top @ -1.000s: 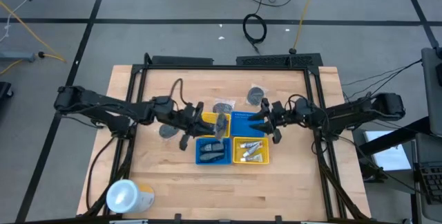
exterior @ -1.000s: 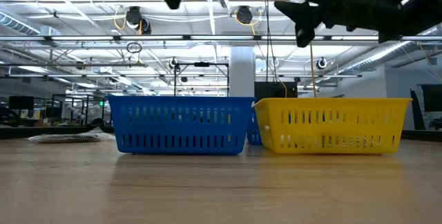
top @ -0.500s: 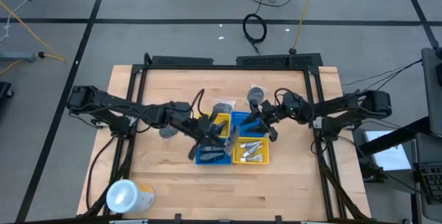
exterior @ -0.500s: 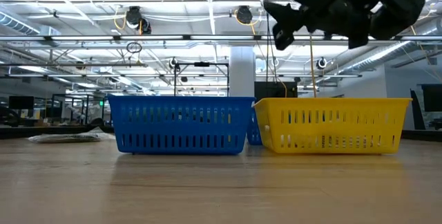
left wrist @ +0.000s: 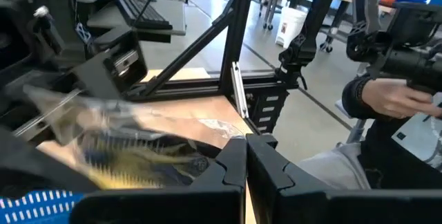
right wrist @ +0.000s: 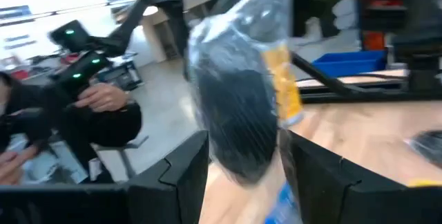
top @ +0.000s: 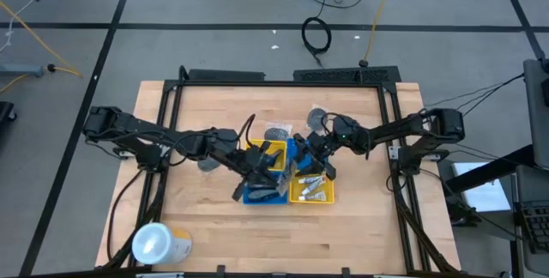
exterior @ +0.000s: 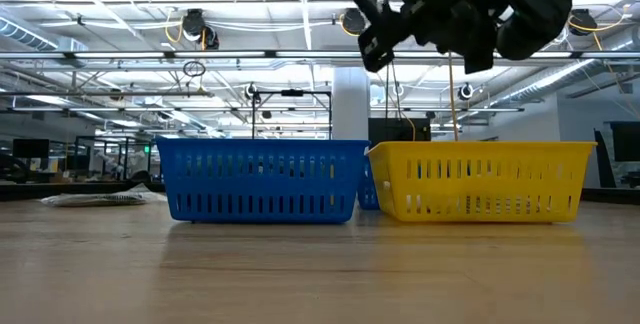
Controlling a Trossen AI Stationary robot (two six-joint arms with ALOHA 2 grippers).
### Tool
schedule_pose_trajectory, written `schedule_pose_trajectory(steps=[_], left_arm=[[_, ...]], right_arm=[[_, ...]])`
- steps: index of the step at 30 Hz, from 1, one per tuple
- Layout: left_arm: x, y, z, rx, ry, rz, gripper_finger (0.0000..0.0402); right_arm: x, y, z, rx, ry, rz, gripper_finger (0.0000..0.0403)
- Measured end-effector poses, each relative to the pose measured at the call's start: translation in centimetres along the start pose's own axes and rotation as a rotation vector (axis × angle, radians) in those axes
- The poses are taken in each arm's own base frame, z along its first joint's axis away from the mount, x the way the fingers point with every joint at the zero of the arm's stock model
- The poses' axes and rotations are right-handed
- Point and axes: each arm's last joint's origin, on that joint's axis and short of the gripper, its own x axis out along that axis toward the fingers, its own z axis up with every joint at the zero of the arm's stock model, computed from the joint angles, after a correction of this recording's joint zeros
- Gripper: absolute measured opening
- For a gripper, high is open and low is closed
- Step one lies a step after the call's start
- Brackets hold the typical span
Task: Pick & Place Travel size toiletries
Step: Put the black hairbrush into the right blue bin
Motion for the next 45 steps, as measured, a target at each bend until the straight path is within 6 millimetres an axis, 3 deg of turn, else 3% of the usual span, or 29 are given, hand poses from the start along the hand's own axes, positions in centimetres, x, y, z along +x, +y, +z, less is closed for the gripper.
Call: schedule_pose_trajectory(steps=[7, 14, 26, 36, 45], left_arm=[[0.0, 0.1, -0.4, -0.014, 0.036, 0.033, 0.0], [-0.2, 0.9, -0.5, -0.025, 0.047, 0.15, 0.0], [-0.6, 1.3, -0.8, -0.091, 0.081, 0.17, 0.0038], [-3.6, 0.6, 0.7, -0.125, 0.105, 0.228, 0.0085], [-4.4, 0.4, 0.2, -0.175, 0.177, 0.317, 0.0085]], right_arm=[[0.5, 0.4, 0.1, -0.07, 0.007, 0.062, 0.0134], [0.6, 0.3, -0.2, -0.114, 0.03, 0.055, 0.0022], [0.4, 0.0, -0.4, -0.103, 0.044, 0.036, 0.0022], [-0.6, -1.1, -0.7, -0.028, 0.091, -0.047, 0.0022], [-2.3, -2.5, -2.2, 0.095, 0.232, -0.355, 0.0022]])
